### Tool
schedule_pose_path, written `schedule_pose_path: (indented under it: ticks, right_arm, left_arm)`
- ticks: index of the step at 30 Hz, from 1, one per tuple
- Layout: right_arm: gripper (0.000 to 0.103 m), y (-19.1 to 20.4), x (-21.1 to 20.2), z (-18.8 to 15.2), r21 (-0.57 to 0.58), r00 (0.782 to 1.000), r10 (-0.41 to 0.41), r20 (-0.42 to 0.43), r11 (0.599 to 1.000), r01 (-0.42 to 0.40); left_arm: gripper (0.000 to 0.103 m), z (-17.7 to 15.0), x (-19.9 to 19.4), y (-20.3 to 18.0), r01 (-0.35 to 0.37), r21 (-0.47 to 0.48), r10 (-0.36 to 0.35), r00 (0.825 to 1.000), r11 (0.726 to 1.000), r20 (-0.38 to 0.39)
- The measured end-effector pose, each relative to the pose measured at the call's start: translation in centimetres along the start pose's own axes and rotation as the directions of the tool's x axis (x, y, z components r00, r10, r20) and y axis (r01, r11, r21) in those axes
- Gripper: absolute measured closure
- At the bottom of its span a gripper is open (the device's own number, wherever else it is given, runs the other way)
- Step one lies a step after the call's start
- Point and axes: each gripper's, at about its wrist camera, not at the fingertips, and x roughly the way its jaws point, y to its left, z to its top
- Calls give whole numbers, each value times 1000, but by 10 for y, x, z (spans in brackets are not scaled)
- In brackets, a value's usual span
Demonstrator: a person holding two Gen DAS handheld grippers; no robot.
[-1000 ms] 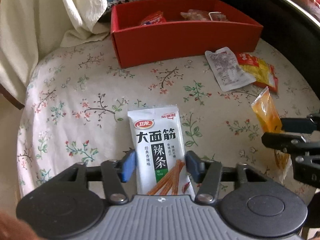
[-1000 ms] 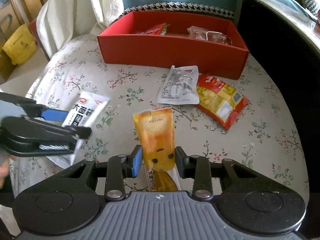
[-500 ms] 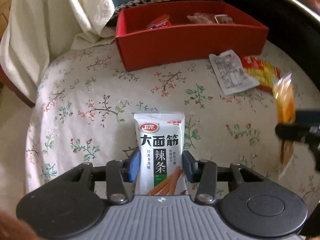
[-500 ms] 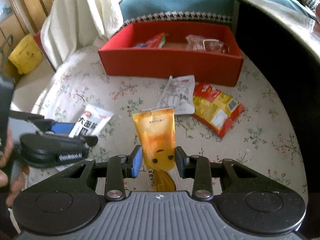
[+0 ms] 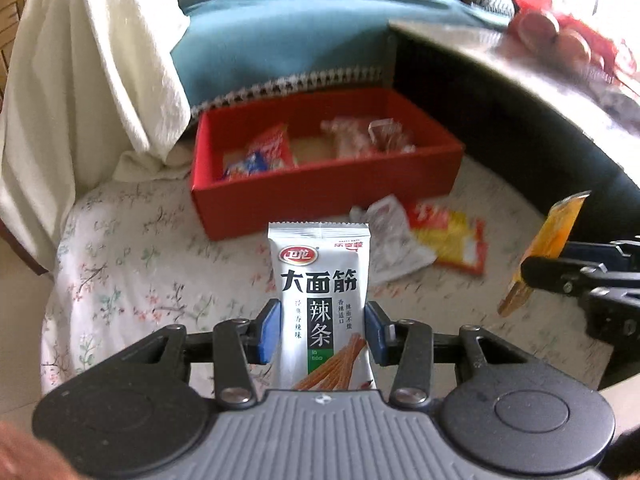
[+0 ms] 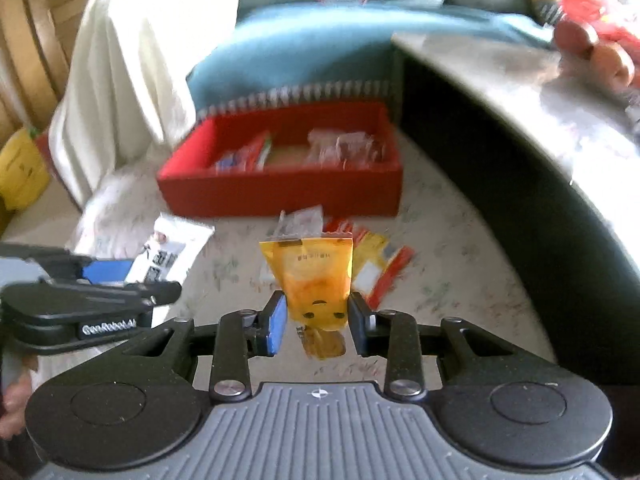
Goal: Organize snacks
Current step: 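Lift the white pack with the left tool while the right tool lifts the orange pack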
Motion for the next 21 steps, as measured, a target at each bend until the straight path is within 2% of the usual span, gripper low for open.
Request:
schedule_pose_path:
  ticks: [2, 4, 10, 21]
  right_arm:
    - [65, -9, -3, 1, 42, 999, 2, 37, 999, -4]
    - [65, -16, 0, 1, 72, 1000, 6, 30, 997, -9]
    - [65, -11, -13, 15, 52, 995, 27, 99, 998, -33]
    - [65, -12, -41, 45, 71, 978, 6, 208, 997, -21]
  left_arm:
    - [66, 4, -2, 0, 4, -22, -3, 1000, 1000, 16]
    - [66, 6, -2, -4, 0, -19, 1, 1000, 1000, 31]
    - [66, 16, -11, -13, 8, 6, -8, 997, 1000, 83]
    - [65, 54, -41, -27, 30, 52, -42, 970, 998, 237]
